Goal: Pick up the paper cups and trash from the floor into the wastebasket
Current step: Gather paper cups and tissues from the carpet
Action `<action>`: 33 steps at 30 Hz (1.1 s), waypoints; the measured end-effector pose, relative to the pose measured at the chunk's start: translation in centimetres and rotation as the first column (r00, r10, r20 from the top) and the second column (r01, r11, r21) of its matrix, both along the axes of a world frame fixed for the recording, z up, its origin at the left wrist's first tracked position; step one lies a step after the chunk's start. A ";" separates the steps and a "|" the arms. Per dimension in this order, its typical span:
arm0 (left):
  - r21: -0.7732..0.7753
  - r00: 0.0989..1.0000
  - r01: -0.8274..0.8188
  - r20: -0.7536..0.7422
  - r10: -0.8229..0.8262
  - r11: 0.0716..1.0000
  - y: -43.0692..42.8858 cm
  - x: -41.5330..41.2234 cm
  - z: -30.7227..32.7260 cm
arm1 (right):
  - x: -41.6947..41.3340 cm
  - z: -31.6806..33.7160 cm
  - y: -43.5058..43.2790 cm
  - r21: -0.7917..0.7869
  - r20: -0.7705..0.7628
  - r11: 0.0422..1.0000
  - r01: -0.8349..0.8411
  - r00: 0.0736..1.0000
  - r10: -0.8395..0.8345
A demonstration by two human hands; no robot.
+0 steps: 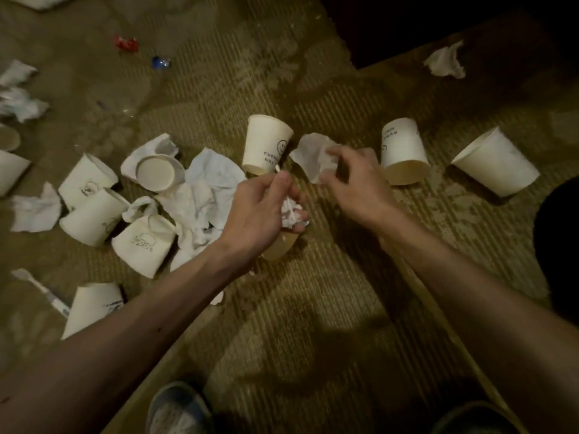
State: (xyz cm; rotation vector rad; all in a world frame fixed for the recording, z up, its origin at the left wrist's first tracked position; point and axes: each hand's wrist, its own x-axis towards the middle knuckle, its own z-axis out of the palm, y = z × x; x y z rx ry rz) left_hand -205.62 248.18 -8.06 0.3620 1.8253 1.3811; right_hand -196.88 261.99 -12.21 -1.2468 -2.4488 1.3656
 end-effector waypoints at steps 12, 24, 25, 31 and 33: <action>-0.118 0.999 -0.038 0.023 0.041 0.992 0.0 -1.5 -0.2 | -2.4 -3.7 1.4 0.147 0.095 0.982 -0.116 0.990 0.103; -0.053 0.999 0.041 -0.017 -0.042 0.998 0.6 -1.4 1.2 | -0.4 4.6 -1.0 -0.603 -0.369 0.765 -0.227 0.929 -0.015; -0.017 0.999 0.051 0.008 -0.051 0.999 0.5 -1.2 1.4 | -0.5 4.9 -1.3 -0.623 -0.387 0.744 -0.243 0.922 -0.023; 0.018 0.998 0.017 -0.067 -0.016 1.000 -1.5 -1.5 1.8 | -0.3 5.3 -2.0 -0.734 -0.423 0.582 -0.350 0.906 0.010; -0.015 0.994 -0.065 -0.095 0.063 0.998 -2.6 -2.0 1.6 | -0.3 4.7 -2.1 -0.749 -0.368 0.604 -0.275 0.929 -0.033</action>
